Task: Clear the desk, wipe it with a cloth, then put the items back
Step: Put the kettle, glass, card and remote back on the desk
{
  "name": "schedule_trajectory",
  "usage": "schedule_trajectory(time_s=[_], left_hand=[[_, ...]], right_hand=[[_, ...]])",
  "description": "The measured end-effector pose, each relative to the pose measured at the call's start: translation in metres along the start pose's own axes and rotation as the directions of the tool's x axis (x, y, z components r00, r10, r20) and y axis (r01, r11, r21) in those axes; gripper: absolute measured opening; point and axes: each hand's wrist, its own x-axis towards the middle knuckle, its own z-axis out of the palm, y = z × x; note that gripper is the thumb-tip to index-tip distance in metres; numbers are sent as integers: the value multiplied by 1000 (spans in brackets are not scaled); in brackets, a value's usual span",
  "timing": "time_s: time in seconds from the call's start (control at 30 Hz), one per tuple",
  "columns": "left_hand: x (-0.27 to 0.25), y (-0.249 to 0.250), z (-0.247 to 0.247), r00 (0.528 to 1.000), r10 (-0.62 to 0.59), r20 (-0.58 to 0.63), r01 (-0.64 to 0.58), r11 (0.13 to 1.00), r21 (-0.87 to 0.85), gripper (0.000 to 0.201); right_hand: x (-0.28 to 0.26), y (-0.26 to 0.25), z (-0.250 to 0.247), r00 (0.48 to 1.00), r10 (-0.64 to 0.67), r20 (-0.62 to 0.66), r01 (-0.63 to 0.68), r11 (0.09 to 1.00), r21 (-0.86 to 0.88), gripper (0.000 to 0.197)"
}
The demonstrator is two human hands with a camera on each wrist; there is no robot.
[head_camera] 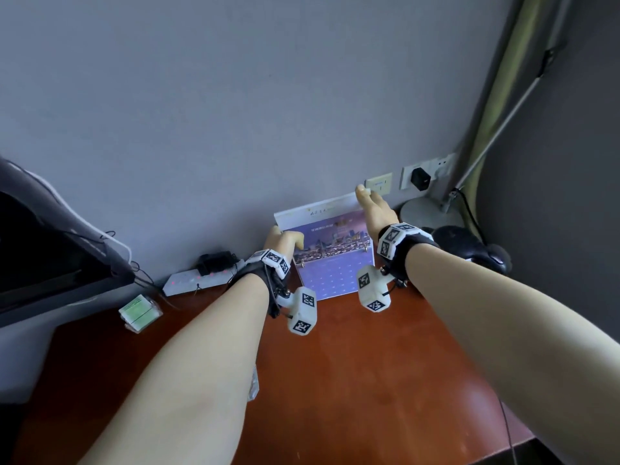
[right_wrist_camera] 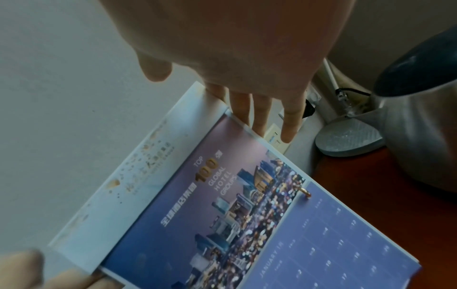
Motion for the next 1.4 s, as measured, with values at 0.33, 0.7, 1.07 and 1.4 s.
schedule_trajectory(time_s=[0.33, 0.7, 1.07, 1.4], left_hand=[[54, 0, 33, 999, 35, -2, -35, 998, -56, 53], [57, -43, 49, 992, 100, 82, -95, 993, -64, 89], [72, -47, 68, 985, 102, 141, -98, 994, -38, 97], [74, -24, 108, 968, 85, 235, -80, 996, -31, 108]], right_hand=[[74, 10, 4, 997, 60, -52, -57, 997, 58, 66], [72, 79, 21, 990, 142, -21, -138, 982, 129, 75], [107, 96, 9, 992, 125, -16, -123, 987, 105, 96], [119, 83, -20, 983, 134, -122, -110, 976, 189, 88]])
